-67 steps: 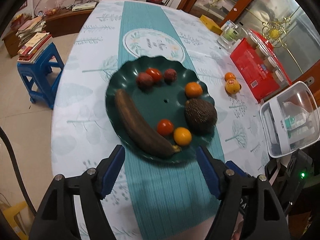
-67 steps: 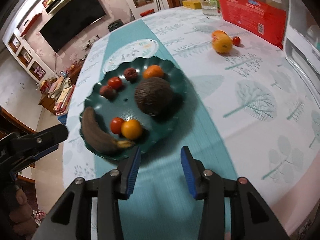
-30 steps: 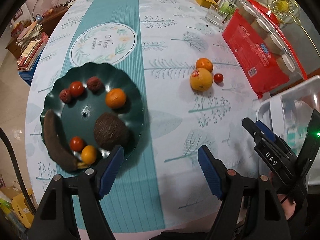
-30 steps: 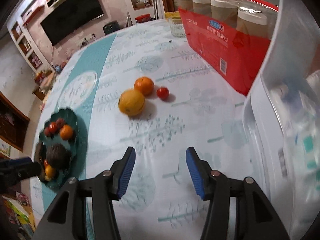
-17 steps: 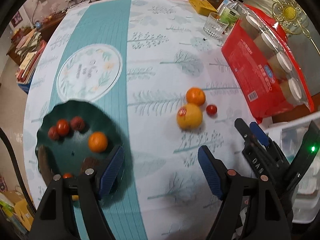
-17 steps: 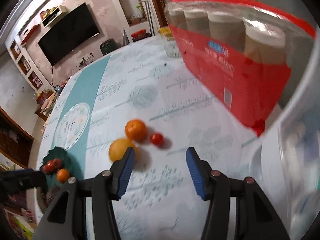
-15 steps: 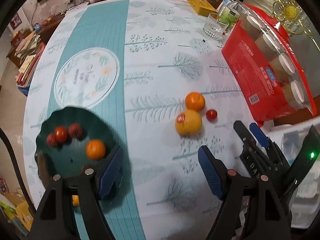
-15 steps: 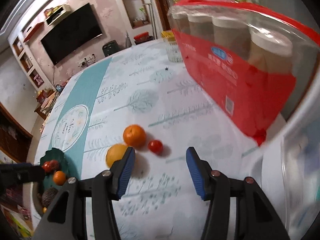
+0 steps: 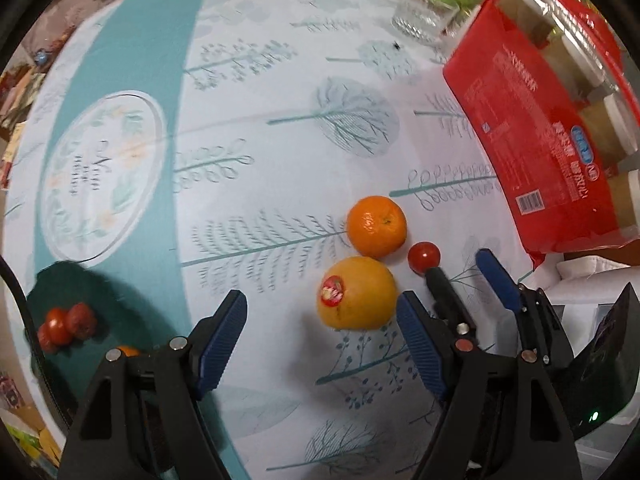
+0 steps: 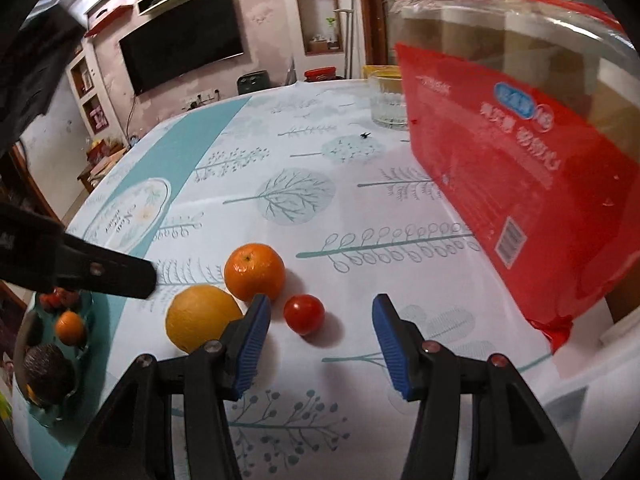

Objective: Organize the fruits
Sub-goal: 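Move both open grippers toward the grapefruit and the red cherry tomato, then grasp the stickered grapefruit with the left gripper while the right grasps the cherry tomato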

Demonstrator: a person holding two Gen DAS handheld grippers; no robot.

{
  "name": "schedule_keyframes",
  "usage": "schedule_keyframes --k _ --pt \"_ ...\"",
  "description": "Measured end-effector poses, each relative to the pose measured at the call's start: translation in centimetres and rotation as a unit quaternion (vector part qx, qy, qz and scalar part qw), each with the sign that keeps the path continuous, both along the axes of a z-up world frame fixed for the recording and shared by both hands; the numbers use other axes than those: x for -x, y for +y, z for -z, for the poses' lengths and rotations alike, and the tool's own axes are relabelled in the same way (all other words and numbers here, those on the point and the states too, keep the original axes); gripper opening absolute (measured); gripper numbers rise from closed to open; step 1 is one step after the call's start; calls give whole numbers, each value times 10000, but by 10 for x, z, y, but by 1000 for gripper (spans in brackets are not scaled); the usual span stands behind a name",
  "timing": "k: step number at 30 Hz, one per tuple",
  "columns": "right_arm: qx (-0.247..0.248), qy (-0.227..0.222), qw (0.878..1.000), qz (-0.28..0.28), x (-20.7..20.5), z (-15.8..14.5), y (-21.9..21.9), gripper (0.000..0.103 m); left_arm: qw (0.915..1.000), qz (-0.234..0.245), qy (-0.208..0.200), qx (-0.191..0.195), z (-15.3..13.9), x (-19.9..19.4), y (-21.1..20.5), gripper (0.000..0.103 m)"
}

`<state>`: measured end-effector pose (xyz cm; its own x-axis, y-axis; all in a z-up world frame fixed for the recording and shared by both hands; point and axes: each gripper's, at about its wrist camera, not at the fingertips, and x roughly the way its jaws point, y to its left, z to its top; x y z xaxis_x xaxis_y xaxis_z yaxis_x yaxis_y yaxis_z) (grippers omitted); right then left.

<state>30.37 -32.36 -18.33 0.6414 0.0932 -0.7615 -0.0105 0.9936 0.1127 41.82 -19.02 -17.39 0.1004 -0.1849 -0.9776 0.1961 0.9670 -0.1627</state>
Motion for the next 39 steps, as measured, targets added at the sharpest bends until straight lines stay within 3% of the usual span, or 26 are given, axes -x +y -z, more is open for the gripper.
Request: schedule_keyframes --k 9,13,21,31,39 --pt "175 -52 9993 -332 -2 16 15 51 9994 67 165 306 34 -8 -9 73" --pt "196 -49 9992 -342 -3 21 17 41 9985 43 200 504 43 -8 -10 72" --pt "-31 38 9998 -202 -8 24 8 27 9941 -58 509 951 58 -8 -10 53" --pt "-196 246 9995 -36 -5 18 8 26 9951 -189 588 775 50 0 7 52" --pt "-169 308 9993 -143 14 -15 23 26 9944 -420 691 677 16 29 42 52"
